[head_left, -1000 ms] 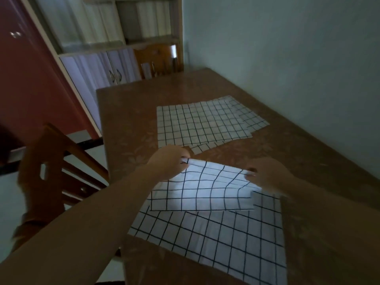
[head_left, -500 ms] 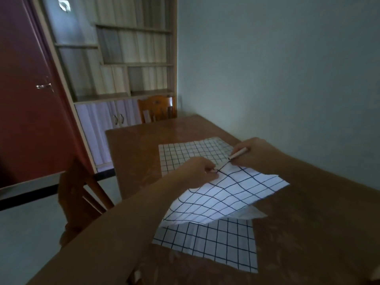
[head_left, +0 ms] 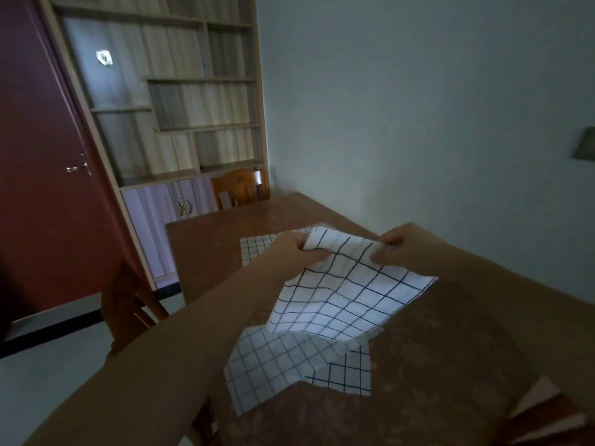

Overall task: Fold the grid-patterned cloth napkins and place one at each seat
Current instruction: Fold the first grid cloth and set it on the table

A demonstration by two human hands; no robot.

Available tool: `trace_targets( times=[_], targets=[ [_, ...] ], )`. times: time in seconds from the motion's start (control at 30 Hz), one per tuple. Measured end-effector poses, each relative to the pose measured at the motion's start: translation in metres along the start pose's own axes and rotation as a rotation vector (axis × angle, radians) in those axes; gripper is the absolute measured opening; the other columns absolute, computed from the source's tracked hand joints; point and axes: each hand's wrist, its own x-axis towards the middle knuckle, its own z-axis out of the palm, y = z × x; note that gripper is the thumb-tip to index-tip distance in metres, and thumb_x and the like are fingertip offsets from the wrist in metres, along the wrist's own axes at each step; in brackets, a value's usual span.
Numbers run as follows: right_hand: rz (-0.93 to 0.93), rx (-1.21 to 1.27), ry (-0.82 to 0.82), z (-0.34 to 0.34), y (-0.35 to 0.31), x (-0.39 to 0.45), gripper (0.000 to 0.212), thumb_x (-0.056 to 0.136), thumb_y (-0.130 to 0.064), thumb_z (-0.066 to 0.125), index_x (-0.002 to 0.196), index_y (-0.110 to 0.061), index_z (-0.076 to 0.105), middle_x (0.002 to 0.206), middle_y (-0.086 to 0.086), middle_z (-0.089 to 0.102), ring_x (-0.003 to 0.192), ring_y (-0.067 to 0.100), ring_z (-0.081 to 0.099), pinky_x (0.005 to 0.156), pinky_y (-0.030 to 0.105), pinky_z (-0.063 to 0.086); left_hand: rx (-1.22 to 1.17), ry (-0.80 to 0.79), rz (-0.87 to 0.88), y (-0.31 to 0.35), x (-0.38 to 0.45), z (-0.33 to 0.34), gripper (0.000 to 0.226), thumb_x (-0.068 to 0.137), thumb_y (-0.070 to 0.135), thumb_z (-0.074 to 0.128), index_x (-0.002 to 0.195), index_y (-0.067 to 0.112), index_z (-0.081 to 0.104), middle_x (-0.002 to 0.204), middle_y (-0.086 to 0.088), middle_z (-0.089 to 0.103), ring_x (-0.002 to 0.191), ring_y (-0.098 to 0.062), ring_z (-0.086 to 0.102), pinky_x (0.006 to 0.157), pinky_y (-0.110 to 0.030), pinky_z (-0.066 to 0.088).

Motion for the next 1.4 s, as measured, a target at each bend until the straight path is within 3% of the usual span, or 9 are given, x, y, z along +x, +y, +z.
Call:
trace_targets(
  times=[0.07, 0.23, 0.33, 0.47, 0.7, 0.83, 1.1, 1.33, 1.4],
  targets=[
    [0.011, -0.023, -0.005, -0.011, -0.003, -0.011, 0.018, 0.077, -0.03, 0.078, 0.062, -0.027, 0.067, 0.059, -0.005, 0.059, 0.053, 0.006, 0.052, 0.048, 0.015, 0.038, -0.039, 0.043, 0.003, 0.011, -0.01, 0.001, 0.011, 0.089, 0.014, 0.068, 0.1, 0.013, 0.069, 0.074, 0.005, 0.065, 0.058, 0.007, 0.061, 0.056, -0.009, 0.046],
    [0.056, 0.317, 0.055, -0.03, 0.017, -0.035, 0.016, 0.074, -0.026, 0.082, 0.073, -0.012, 0.074, 0.063, 0.003, 0.066, 0.06, 0.016, 0.06, 0.06, 0.023, 0.044, -0.24, 0.157, -0.118, 0.009, -0.025, -0.017, 0.018, 0.091, 0.021, 0.066, 0.106, 0.012, 0.069, 0.098, -0.004, 0.072, 0.088, -0.015, 0.069, 0.063, -0.018, 0.055],
    [0.036, 0.545, 0.104, -0.028, 0.017, -0.038, 0.062, 0.061, -0.051, 0.084, 0.094, 0.0, 0.071, 0.09, 0.034, 0.065, 0.075, 0.04, 0.063, 0.073, 0.04, 0.044, -0.378, 0.185, -0.141, 0.01, -0.031, -0.021, 0.028, 0.094, 0.023, 0.062, 0.117, 0.008, 0.066, 0.105, -0.006, 0.072, 0.093, -0.016, 0.069, 0.066, -0.021, 0.056],
    [-0.001, 0.665, 0.152, -0.023, 0.0, -0.04, 0.083, 0.057, -0.06, 0.081, 0.1, 0.009, 0.063, 0.086, 0.029, 0.058, 0.077, 0.031, 0.055, 0.074, 0.041, 0.044, -0.48, 0.191, -0.157, 0.012, -0.036, -0.023, 0.026, 0.095, 0.02, 0.06, 0.118, 0.01, 0.065, 0.104, -0.001, 0.07, 0.089, -0.007, 0.065, 0.055, -0.011, 0.051],
    [0.015, 0.742, 0.173, -0.015, -0.019, -0.033, 0.064, 0.07, -0.043, 0.076, 0.098, 0.013, 0.061, 0.087, 0.017, 0.055, 0.08, 0.028, 0.051, 0.074, 0.037, 0.039, -0.499, 0.19, -0.163, 0.002, -0.039, -0.035, 0.022, 0.094, 0.018, 0.061, 0.113, 0.008, 0.066, 0.102, -0.002, 0.071, 0.085, -0.008, 0.068, 0.057, -0.013, 0.053],
    [0.029, 0.736, 0.183, -0.009, -0.03, -0.032, 0.037, 0.077, -0.043, 0.075, 0.087, -0.009, 0.064, 0.082, 0.01, 0.045, 0.077, 0.023, 0.043, 0.069, 0.032, 0.034, -0.509, 0.181, -0.163, -0.005, -0.041, -0.041, 0.015, 0.095, 0.022, 0.059, 0.105, 0.013, 0.068, 0.102, -0.002, 0.072, 0.082, -0.006, 0.069, 0.056, -0.013, 0.053],
    [0.045, 0.741, 0.211, -0.007, -0.042, -0.028, 0.045, 0.066, -0.051, 0.081, 0.07, -0.013, 0.057, 0.082, 0.012, 0.044, 0.078, 0.024, 0.044, 0.075, 0.039, 0.036, -0.547, 0.195, -0.137, -0.009, -0.043, -0.054, 0.013, 0.096, 0.024, 0.059, 0.1, 0.016, 0.068, 0.092, 0.002, 0.07, 0.066, 0.001, 0.069, 0.052, -0.013, 0.051],
    [0.062, 0.764, 0.293, -0.006, -0.057, -0.03, 0.025, 0.075, -0.044, 0.076, 0.069, -0.021, 0.07, 0.08, 0.011, 0.06, 0.08, 0.026, 0.055, 0.08, 0.04, 0.047, -0.591, 0.136, -0.151, -0.007, -0.046, -0.066, 0.017, 0.098, 0.03, 0.054, 0.097, 0.018, 0.066, 0.091, 0.003, 0.069, 0.073, 0.0, 0.068, 0.056, -0.015, 0.051],
    [0.065, 0.778, 0.342, -0.007, -0.065, -0.028, 0.02, 0.082, -0.034, 0.073, 0.071, -0.018, 0.069, 0.076, 0.01, 0.058, 0.074, 0.025, 0.053, 0.073, 0.035, 0.047, -0.642, 0.104, -0.182, -0.003, -0.046, -0.072, 0.029, 0.099, 0.035, 0.05, 0.104, 0.014, 0.068, 0.106, -0.01, 0.072, 0.094, -0.016, 0.07, 0.071, -0.028, 0.057]
  ],
)
